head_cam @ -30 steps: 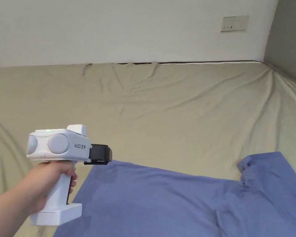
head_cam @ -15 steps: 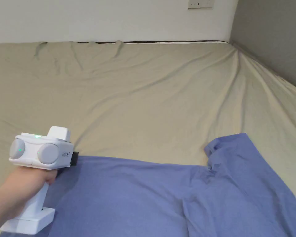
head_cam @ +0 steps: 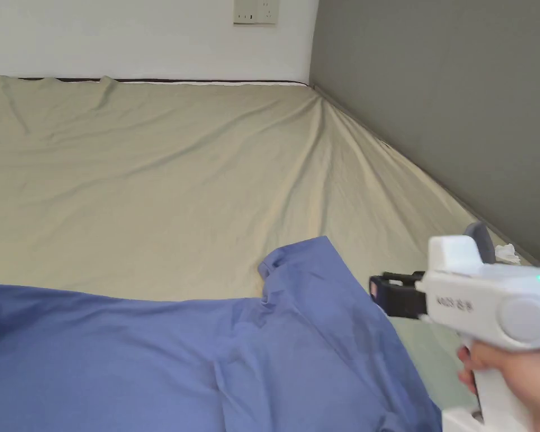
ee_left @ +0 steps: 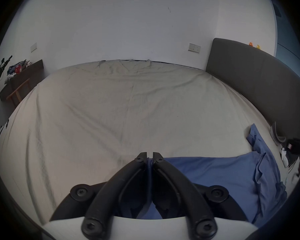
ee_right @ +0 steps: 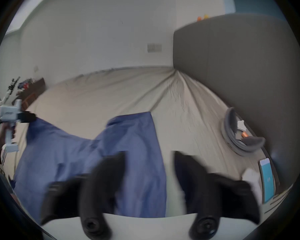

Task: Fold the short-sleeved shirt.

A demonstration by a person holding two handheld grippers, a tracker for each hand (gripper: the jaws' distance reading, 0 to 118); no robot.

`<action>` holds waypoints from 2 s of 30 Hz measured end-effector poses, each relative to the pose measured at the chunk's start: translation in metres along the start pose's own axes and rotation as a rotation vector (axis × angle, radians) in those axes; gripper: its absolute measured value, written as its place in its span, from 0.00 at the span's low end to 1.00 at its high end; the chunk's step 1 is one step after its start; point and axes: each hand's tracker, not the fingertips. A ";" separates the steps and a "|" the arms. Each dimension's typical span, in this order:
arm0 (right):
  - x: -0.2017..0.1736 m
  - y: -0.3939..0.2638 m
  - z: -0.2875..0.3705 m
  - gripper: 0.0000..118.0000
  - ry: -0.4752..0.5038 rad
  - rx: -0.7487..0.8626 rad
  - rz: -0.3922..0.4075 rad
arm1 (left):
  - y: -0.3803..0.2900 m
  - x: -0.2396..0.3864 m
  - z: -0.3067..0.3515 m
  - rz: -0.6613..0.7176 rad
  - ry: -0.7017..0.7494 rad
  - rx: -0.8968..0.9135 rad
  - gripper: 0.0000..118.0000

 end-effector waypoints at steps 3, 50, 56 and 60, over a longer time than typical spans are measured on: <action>0.008 0.008 -0.059 0.84 -0.034 -0.053 -0.024 | -0.003 0.000 -0.003 -0.003 -0.003 -0.008 0.02; -0.077 0.131 0.335 0.04 -0.053 0.748 0.115 | 0.109 -0.067 0.408 0.095 0.061 0.571 0.02; -0.095 0.158 0.361 0.04 -0.075 0.806 0.122 | 0.107 -0.074 0.432 0.117 0.100 0.597 0.02; -0.101 0.174 0.361 0.04 -0.079 0.810 0.137 | 0.108 -0.079 0.438 0.121 0.113 0.616 0.02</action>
